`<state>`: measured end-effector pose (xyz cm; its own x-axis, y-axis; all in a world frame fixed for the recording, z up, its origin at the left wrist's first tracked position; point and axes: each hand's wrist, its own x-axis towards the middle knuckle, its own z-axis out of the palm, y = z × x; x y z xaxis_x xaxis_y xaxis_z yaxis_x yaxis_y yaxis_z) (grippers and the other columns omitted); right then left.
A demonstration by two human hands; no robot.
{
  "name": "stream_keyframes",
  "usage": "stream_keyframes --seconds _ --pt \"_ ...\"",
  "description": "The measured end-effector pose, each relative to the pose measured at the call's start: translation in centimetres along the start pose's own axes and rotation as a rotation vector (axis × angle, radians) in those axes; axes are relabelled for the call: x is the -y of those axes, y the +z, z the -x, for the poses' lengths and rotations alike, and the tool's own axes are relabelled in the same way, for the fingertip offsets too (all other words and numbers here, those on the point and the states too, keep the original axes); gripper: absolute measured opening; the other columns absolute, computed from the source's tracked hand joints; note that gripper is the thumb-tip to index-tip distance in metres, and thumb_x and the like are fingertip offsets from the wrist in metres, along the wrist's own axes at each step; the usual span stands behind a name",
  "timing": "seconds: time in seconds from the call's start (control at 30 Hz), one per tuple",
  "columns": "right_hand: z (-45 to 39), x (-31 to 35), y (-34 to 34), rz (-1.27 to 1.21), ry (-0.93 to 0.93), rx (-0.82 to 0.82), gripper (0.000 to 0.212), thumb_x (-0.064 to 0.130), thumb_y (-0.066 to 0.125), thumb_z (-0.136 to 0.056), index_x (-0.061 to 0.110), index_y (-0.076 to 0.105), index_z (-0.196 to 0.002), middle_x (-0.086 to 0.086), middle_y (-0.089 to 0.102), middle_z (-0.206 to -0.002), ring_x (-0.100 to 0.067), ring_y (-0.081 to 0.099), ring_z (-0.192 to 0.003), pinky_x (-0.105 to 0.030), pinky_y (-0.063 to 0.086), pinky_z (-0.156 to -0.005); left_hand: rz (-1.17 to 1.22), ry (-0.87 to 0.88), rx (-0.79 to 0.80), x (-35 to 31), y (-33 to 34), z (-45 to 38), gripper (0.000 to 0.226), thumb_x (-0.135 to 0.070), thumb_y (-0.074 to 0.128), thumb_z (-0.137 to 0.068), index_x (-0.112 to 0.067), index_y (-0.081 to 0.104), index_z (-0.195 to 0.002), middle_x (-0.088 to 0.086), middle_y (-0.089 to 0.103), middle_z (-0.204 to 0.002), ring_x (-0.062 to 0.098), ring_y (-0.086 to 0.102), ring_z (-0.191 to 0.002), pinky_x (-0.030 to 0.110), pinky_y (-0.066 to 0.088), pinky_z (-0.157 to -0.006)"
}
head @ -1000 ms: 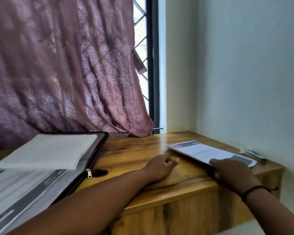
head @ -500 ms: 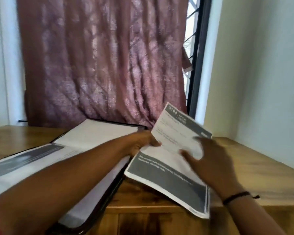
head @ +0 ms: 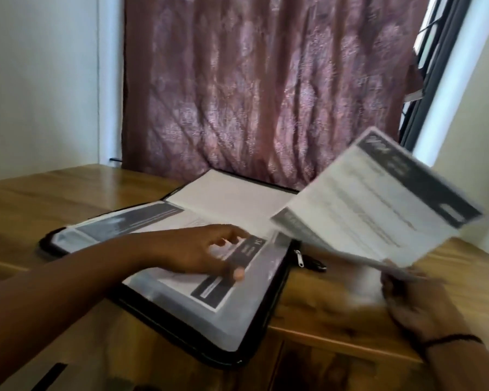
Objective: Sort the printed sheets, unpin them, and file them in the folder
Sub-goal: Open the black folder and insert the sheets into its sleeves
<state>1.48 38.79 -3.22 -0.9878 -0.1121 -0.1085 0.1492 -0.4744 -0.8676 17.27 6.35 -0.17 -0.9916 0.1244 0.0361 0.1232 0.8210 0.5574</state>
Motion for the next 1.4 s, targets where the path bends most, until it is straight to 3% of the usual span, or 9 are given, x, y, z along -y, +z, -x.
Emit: stream_keyframes --seconds 0.13,0.23,0.37,0.57,0.8,1.1,1.2,1.33,1.4 --pt "0.6 -0.1 0.3 -0.049 -0.032 0.0 0.026 0.009 0.07 -0.072 0.015 0.054 -0.093 0.001 0.064 -0.061 -0.004 0.058 -0.038 -0.013 0.044 -0.035 -0.284 0.064 0.056 3.5 -0.4 4.4 0.075 -0.092 0.051 -0.053 -0.068 0.035 -0.122 -0.044 0.023 -0.136 -0.012 0.02 -0.132 0.022 0.019 -0.114" --pt "0.7 -0.8 0.6 0.054 -0.086 0.02 0.009 0.007 0.056 -0.091 0.016 0.056 -0.093 0.001 0.059 -0.081 -0.002 0.058 -0.039 -0.012 0.044 -0.036 -0.272 0.068 0.043 4.5 -0.8 5.4 0.073 -0.092 0.051 -0.053 -0.071 0.036 -0.121 -0.046 0.021 -0.138 -0.016 0.013 -0.134 0.023 0.015 -0.116" --pt "0.6 -1.0 0.4 0.093 -0.136 0.043 0.019 0.002 0.048 -0.096 0.017 0.058 -0.093 0.009 0.069 -0.064 0.0 0.059 -0.042 -0.013 0.043 -0.036 -0.265 0.128 0.065 5.0 -1.7 6.1 0.065 -0.085 0.055 -0.058 -0.071 0.04 -0.119 -0.048 0.025 -0.136 -0.022 0.017 -0.131 0.009 0.015 -0.109" --pt "1.4 -0.9 1.0 0.092 -0.149 0.093 0.027 0.0 0.044 -0.097 0.02 0.058 -0.088 0.015 0.07 -0.061 0.002 0.064 -0.05 -0.013 0.048 -0.041 -0.498 0.345 -0.291 5.3 -2.6 6.5 0.028 -0.052 0.052 -0.089 -0.037 0.069 -0.105 -0.026 0.066 -0.109 -0.009 0.059 -0.1 0.018 0.046 -0.088" --pt "1.5 -0.8 0.7 0.048 -0.162 -0.009 0.025 0.002 0.048 -0.096 0.025 0.058 -0.09 0.014 0.067 -0.058 0.001 0.059 -0.042 -0.011 0.044 -0.038 -0.876 0.39 -0.866 3.0 -3.9 4.0 0.024 -0.027 0.048 -0.093 -0.014 0.069 -0.091 0.005 0.061 -0.083 0.025 0.055 -0.073 0.032 0.042 -0.063" --pt "1.6 -0.5 1.3 -0.004 -0.201 -0.095 0.02 0.001 0.048 -0.097 0.016 0.055 -0.087 0.001 0.061 -0.089 -0.01 0.067 -0.058 -0.02 0.05 -0.038 -0.56 0.148 -1.013 0.1 -6.7 -6.3 0.016 -0.025 0.04 -0.099 -0.013 0.051 -0.103 0.007 0.06 -0.074 0.031 0.057 -0.064 0.034 0.044 -0.06" --pt "1.1 -0.3 0.9 0.004 -0.241 -0.249 0.013 0.002 0.051 -0.096 0.01 0.061 -0.098 -0.002 0.064 -0.094 -0.02 0.062 -0.078 -0.027 0.057 -0.061 -0.492 0.138 -1.048 -0.5 -7.5 -9.7 0.017 -0.023 0.037 -0.101 -0.011 0.049 -0.104 0.011 0.063 -0.077 0.032 0.056 -0.064 0.034 0.042 -0.06" --pt "1.7 0.7 0.4 -0.033 -0.306 -0.337 0.03 0.002 0.05 -0.097 -0.024 0.052 -0.112 -0.043 0.057 -0.11 -0.048 0.054 -0.084 -0.039 0.048 -0.08 -0.355 0.11 -1.053 -1.3 -8.2 -14.1 0.014 -0.019 0.037 -0.101 -0.008 0.046 -0.105 0.01 0.06 -0.076 0.031 0.056 -0.066 0.032 0.038 -0.06" --pt "1.6 0.3 0.3 0.069 -0.362 -0.41 0.032 0.007 0.055 -0.095 -0.015 0.055 -0.119 -0.033 0.057 -0.122 -0.043 0.056 -0.104 -0.041 0.042 -0.092 -0.248 0.069 -1.022 -1.0 -8.1 -16.2 0.012 -0.015 0.04 -0.099 -0.007 0.046 -0.106 0.013 0.063 -0.086 0.032 0.06 -0.076 0.034 0.043 -0.065"
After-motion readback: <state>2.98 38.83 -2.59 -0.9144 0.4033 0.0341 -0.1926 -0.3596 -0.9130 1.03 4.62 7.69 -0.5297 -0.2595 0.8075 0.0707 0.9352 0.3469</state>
